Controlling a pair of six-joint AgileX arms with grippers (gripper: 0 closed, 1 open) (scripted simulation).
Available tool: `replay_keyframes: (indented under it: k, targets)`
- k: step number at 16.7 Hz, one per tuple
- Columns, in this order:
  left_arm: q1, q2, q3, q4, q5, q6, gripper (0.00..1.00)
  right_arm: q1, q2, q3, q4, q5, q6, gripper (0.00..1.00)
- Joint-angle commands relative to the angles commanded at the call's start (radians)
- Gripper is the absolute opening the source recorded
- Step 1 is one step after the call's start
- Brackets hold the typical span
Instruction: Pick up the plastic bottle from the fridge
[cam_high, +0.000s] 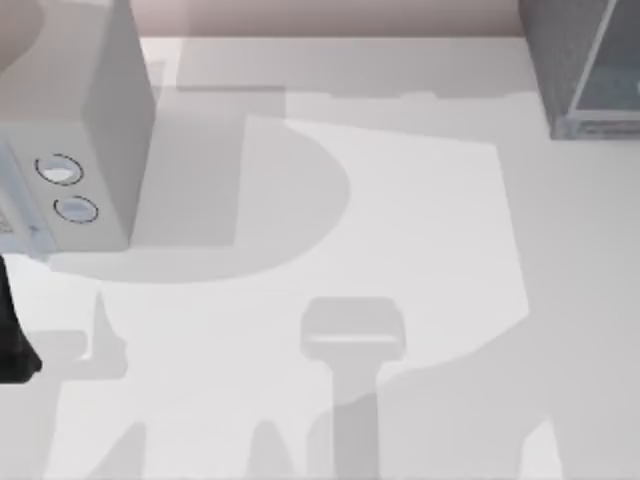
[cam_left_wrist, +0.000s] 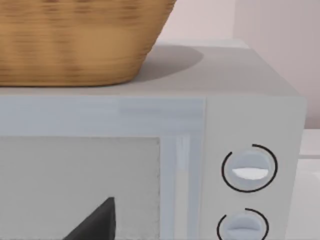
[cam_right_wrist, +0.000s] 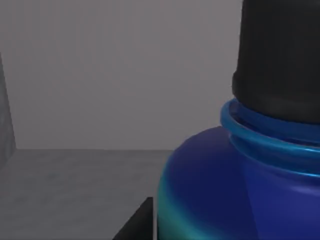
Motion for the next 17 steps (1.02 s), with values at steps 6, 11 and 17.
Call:
replay_keyframes:
  k: [6,11,17]
  targets:
    - [0.0,0.0,0.0,0.0,0.0,0.0,1.0,-0.003,-0.005,-0.001,-0.003,0.0,0.002,0.0]
    - [0.0,0.0,0.0,0.0,0.0,0.0,1.0,-0.003,-0.081,0.01,-0.092,-0.001,0.002,0.0]
    - [0.0,0.0,0.0,0.0,0.0,0.0,1.0,-0.003,-0.13,0.021,-0.149,-0.002,0.003,0.0]
